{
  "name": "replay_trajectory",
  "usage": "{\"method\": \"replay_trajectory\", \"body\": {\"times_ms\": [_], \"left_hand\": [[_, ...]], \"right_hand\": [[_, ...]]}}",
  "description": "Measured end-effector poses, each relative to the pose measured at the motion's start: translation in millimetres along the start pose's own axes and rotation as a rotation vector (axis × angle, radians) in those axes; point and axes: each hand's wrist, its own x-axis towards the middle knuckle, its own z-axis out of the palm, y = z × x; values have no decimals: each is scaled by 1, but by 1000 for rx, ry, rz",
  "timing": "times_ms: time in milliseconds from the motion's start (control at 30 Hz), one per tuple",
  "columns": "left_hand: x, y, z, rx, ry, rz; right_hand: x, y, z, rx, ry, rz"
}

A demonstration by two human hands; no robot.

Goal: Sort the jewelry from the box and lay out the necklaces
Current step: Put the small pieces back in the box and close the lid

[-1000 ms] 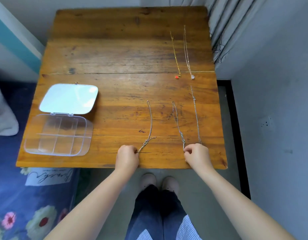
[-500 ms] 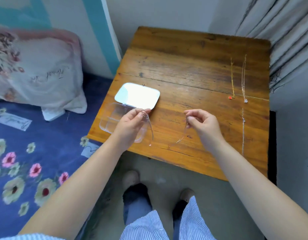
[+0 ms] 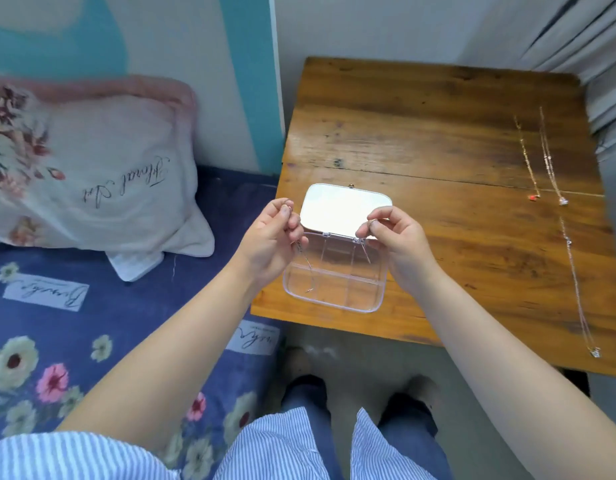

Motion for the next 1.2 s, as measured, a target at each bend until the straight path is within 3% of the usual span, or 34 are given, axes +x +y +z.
{"method": "replay_trajectory", "body": {"times_ms": [133, 233, 500, 833, 933, 1000, 1067, 1133, 1200], "left_hand": [[20, 5, -18, 34, -24, -52], [30, 7, -26, 23, -49, -80], [60, 7, -30, 19, -106, -66], [74, -30, -42, 340, -78, -71], [77, -36, -49, 787, -28, -2], [80, -45, -58, 1343, -53, 241], [82, -54, -66, 1754, -135, 469], [83, -58, -68, 1977, -181, 492], [84, -61, -68, 2058, -186, 391]], "right_hand": [[14, 7, 7, 139, 145, -18], [19, 14, 11, 281, 144, 29], [47, 40, 29, 351, 141, 100], [57, 75, 19, 324, 201, 109], [56, 83, 21, 11, 272, 149], [55, 92, 23, -188, 285, 205], [54, 101, 24, -325, 284, 235], [51, 107, 24, -475, 289, 236], [46, 110, 25, -532, 292, 240]]}}
